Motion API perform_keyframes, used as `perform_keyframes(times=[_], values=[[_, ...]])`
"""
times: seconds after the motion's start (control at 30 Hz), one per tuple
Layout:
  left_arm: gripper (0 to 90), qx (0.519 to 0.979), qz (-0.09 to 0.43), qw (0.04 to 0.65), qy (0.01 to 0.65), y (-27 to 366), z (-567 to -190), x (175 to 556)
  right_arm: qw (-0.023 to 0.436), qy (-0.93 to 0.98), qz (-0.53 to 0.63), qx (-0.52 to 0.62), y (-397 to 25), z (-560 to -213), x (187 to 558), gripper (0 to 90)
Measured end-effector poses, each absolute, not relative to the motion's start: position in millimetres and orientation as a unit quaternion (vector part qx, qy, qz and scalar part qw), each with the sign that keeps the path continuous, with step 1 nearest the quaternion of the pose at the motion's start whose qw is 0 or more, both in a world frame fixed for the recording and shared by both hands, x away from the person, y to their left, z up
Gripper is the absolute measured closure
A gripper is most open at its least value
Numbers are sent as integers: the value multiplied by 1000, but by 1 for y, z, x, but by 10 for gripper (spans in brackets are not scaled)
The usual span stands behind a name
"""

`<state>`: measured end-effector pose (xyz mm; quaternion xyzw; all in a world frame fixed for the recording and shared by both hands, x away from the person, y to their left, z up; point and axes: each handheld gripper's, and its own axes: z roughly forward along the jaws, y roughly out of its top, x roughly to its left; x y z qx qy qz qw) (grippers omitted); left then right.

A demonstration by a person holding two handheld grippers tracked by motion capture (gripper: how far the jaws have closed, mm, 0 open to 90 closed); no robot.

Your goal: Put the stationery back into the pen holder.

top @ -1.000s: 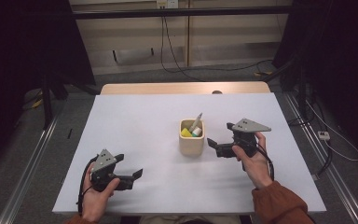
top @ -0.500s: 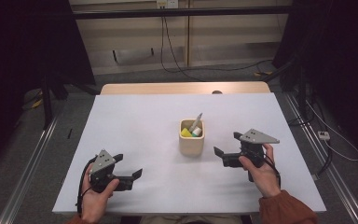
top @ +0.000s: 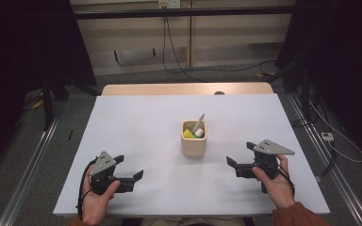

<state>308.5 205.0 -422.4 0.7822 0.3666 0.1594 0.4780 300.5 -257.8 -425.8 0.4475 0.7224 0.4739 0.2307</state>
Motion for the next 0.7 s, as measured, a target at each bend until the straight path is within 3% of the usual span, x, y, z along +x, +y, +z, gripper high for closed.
perform_keyframes(times=[0.7], values=[[78, 781, 161, 477, 370, 204, -424, 307, 254, 710, 460, 468, -281, -445, 287, 57]])
